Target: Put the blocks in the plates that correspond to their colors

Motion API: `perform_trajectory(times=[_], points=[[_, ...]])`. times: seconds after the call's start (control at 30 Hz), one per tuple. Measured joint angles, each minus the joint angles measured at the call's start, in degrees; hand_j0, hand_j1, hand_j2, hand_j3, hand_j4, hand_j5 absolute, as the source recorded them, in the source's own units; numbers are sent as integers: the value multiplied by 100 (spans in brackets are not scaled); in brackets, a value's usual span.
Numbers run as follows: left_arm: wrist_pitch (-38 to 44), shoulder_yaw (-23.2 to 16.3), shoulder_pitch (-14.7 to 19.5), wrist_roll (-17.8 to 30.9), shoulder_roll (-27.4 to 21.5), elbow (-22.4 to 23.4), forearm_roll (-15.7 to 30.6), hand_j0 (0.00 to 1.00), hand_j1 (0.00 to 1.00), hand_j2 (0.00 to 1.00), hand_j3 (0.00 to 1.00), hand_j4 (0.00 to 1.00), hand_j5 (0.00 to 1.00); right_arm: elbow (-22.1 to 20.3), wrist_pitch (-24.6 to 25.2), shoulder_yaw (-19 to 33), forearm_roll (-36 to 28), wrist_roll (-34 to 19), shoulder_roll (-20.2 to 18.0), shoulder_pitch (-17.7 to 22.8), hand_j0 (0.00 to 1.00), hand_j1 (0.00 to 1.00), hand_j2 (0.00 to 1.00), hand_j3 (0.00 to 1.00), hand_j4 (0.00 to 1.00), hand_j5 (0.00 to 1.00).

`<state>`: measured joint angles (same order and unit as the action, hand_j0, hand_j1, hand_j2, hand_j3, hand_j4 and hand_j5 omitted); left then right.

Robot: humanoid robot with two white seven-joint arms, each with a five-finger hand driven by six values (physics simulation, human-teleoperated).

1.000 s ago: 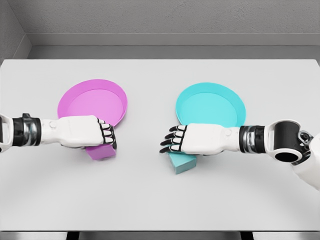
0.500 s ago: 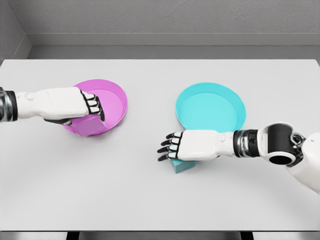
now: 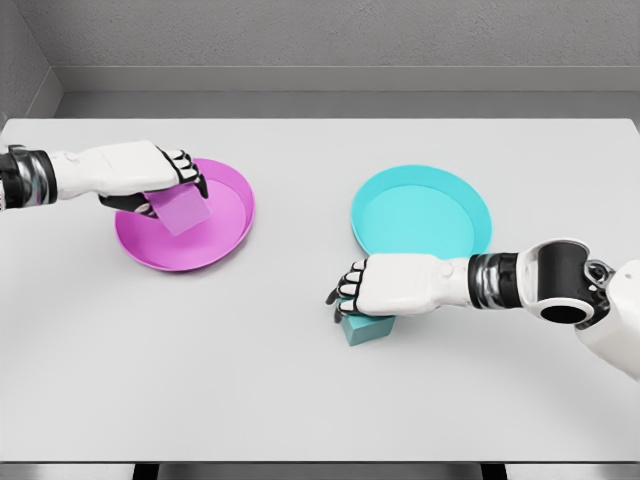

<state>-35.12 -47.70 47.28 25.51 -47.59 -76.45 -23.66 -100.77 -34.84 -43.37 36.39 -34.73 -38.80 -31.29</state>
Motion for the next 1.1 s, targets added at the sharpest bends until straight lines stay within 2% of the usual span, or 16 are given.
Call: perform_trajectory(times=[0.07,0.13,0.2,0.53,0.63,0.77,0.83,1.0,1.1], points=[[0,-6,-9,25,81,83,-44,58,58,58,58,58,58,0,-3,4,17,-2,3,0,54,54,54,54,54,54],[0,-10,-9,35,124,179,-60,84,84,84,84,84,84,1,-6,6,32,-2,7,-9,51,51,51,51,51,51],[0,-9,-9,35,145,279,-66,100,100,100,100,100,100,3,-10,3,33,-10,11,-17,51,51,51,51,51,51],[0,6,9,25,128,360,30,100,100,100,100,100,100,30,-40,216,43,-11,24,-35,51,51,51,51,51,51],[0,14,9,14,-30,348,428,100,100,100,100,100,100,32,-41,292,14,-16,31,-35,51,51,51,51,51,51],[0,22,0,-9,-652,329,1318,100,100,100,100,100,100,30,-40,586,-159,-17,34,-44,51,51,51,51,51,51],[0,25,0,-13,-900,327,1570,100,100,100,100,100,100,31,-41,743,-227,-16,34,-88,51,51,51,51,51,51],[0,26,0,-16,-1110,333,1787,100,100,100,100,100,100,101,-43,1237,-548,-17,22,-132,51,51,51,51,51,51],[0,20,-26,-17,-1137,340,1814,100,100,100,100,100,100,395,-42,1679,-632,-15,21,-211,52,52,52,52,52,52]])
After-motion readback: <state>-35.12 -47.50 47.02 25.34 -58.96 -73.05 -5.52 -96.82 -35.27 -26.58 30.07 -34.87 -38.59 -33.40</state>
